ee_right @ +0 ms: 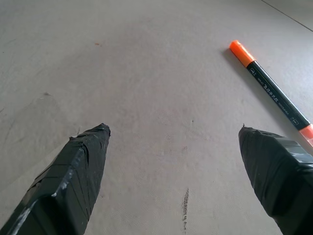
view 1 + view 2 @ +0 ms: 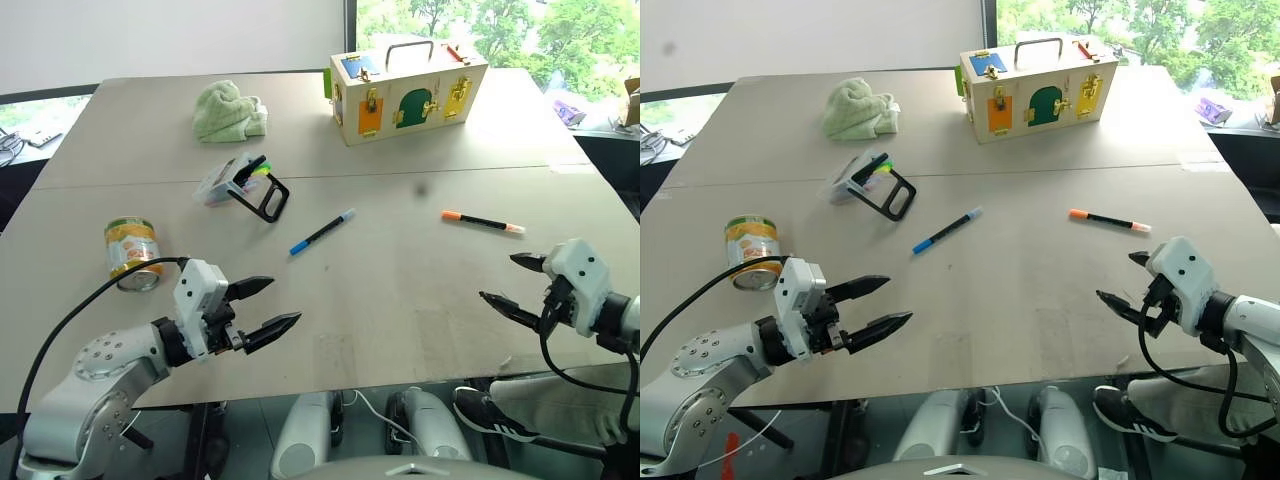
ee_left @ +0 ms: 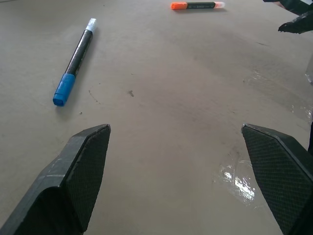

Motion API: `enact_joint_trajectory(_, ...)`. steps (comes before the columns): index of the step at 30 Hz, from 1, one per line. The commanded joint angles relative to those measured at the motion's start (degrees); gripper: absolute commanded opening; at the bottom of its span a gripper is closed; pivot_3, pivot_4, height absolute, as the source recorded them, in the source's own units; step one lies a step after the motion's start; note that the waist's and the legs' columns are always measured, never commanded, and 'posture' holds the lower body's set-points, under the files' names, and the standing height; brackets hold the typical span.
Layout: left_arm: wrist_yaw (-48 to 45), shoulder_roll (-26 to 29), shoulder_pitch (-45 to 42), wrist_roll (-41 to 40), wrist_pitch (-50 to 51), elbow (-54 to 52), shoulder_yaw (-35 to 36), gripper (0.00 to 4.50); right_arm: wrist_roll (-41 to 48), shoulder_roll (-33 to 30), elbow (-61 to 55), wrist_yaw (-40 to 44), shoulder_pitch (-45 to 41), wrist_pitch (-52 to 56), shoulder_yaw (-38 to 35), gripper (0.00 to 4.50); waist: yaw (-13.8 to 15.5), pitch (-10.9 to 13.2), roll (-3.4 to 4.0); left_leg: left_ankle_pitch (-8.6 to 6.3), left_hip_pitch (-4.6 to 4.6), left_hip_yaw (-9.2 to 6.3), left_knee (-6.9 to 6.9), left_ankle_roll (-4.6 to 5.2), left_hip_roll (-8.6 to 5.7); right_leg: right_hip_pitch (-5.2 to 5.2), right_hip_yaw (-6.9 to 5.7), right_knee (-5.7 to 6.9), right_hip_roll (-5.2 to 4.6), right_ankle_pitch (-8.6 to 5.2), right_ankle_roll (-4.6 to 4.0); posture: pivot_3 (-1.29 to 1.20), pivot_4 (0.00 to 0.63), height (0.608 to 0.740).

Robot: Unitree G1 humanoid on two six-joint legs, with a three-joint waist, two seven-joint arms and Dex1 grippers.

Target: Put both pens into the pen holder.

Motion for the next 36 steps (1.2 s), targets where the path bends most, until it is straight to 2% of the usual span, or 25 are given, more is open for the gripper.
enact_joint_trajectory(1, -1.3, 0.2, -0.1, 1.2, -4.0, -3.5, -0.4, 4.45, -2.3, -2.3, 3.2, -0.5, -9.2, 2.5, 2.9, 4.5, -0.2, 0.0, 0.0, 0.0, 0.0, 0.0, 0.0, 0.0, 0.0, 0.0, 0.0, 0.0, 0.0, 0.0, 0.0, 0.0, 0.15, 0.74)
enact_joint_trajectory(4, -4.0, 0.6, -1.7, 2.9, -8.5, -5.3, -2.7, 4.45, -8.1, -5.5, 17.7, 2.0, -30.2, 7.5, 15.5, 4.5, -1.8, 0.2, 0.23, -0.04, 0.04, 0.24, 0.16, 0.07, 0.06, -0.06, 0.04, 0.02, -0.04, 0.14, -0.08, 0.0, 0.15, 0.74)
enact_joint_trajectory(10, -4.2, 0.3, -3.5, 4.3, -11.3, -5.0, -3.9, 4.45, -17.0, -1.8, 41.8, 10.5, -52.9, 5.3, 30.6, 4.5, -0.7, 0.0, 0.02, 0.25, -0.15, 0.2, 0.02, 0.07, 0.07, -0.22, -0.08, 0.04, 0.02, 0.29, -0.38, 0.0, 0.15, 0.74)
enact_joint_trajectory(15, -3.8, 0.3, -4.3, 5.2, -12.2, -5.2, -4.4, 4.45, -22.7, 2.5, 58.8, 16.5, -64.6, 2.0, 37.3, 4.5, -0.2, 0.0, 0.05, 0.25, -0.35, 0.43, -0.03, 0.07, 0.05, -0.41, 0.0, -0.01, 0.04, 0.31, -0.34, 0.0, 0.15, 0.74)
enact_joint_trajectory(18, -2.7, -0.1, -4.8, 5.9, -12.1, -6.0, -5.0, 4.45, -30.3, 6.9, 74.7, 19.3, -71.0, -5.8, 44.0, 4.5, -0.2, 0.0, 0.04, 0.23, -0.32, 0.41, -0.01, 0.1, 0.05, -0.37, -0.06, -0.01, 0.03, 0.32, -0.32, 0.0, 0.15, 0.74)
enact_joint_trajectory(20, -2.2, -0.1, -5.0, 5.8, -12.0, -6.4, -5.3, 4.45, -32.8, 8.1, 80.1, 21.1, -72.9, -9.0, 45.5, 4.5, -0.2, 0.0, 0.05, 0.23, -0.29, 0.41, 0.03, 0.11, 0.05, -0.34, -0.05, 0.0, 0.05, 0.31, -0.31, 0.0, 0.15, 0.74)
enact_joint_trajectory(24, -0.7, -0.4, -5.7, 5.3, -11.5, -7.2, -5.8, 4.5, -37.2, 9.3, 87.9, 24.8, -75.2, -13.9, 47.6, 3.07, -0.2, 0.0, 0.07, 0.24, -0.23, 0.38, 0.21, 0.11, 0.06, -0.25, -0.04, 0.1, 0.05, 0.33, -0.28, 0.0, 0.15, 0.74)
enact_joint_trajectory(25, -0.1, -0.7, -5.9, 4.8, -11.1, -7.5, -5.9, 4.5, -38.1, 9.5, 89.2, 25.2, -75.4, -14.9, 47.9, 2.47, -0.2, 0.0, 0.07, 0.23, -0.2, 0.38, 0.23, 0.11, 0.07, -0.22, -0.04, 0.1, 0.05, 0.34, -0.28, 0.0, 0.15, 0.74)
enact_joint_trajectory(26, 0.7, -1.1, -6.2, 4.2, -10.5, -7.8, -6.0, 4.5, -38.7, 9.6, 90.3, 25.1, -75.7, -15.8, 47.8, 2.23, -0.2, 0.0, 0.07, 0.23, -0.15, 0.38, 0.23, 0.11, 0.07, -0.17, -0.03, 0.1, 0.04, 0.34, -0.27, 0.0, 0.15, 0.74)
enact_joint_trajectory(30, 6.0, -3.9, -8.9, 0.5, -6.5, -9.0, -6.6, 4.5, -39.8, 9.8, 92.5, 24.1, -75.8, -17.5, 46.3, 0.42, -0.2, 0.0, 0.07, 0.23, -0.01, 0.24, 0.36, 0.11, 0.07, 0.05, -0.11, 0.1, 0.03, 0.36, -0.23, 0.0, 0.15, 0.74)
enact_joint_trajectory(31, 7.2, -4.4, -9.7, -1.3, -4.7, -9.3, -6.5, 4.5, -39.8, 9.7, 92.6, 24.2, -75.7, -17.4, 45.8, 0.14, -0.1, 0.0, 0.07, 0.23, -0.01, 0.16, 0.42, 0.11, 0.07, 0.12, -0.17, 0.1, 0.03, 0.39, -0.2, 0.0, 0.15, 0.74)
enact_joint_trajectory(34, 13.8, -5.5, -13.4, -10.8, 4.4, -9.1, -5.8, 4.5, -37.4, 8.6, 90.1, 26.3, -74.8, -15.1, 42.5, 0.14, 0.0, 0.0, 0.08, 0.2, -0.02, -0.03, 0.51, 0.08, 0.06, 0.23, -0.33, 0.09, -0.01, 0.4, -0.17, 0.0, 0.15, 0.74)
enact_joint_trajectory(36, 17.5, -5.7, -16.0, -19.4, 9.9, -7.8, -5.4, 4.5, -32.6, 7.8, 83.7, 30.9, -73.5, -8.7, 38.4, 0.14, 0.1, 0.0, 0.1, 0.21, -0.06, -0.15, 0.55, 0.11, 0.06, 0.26, -0.41, 0.1, -0.01, 0.4, -0.18, 0.0, 0.15, 0.74)
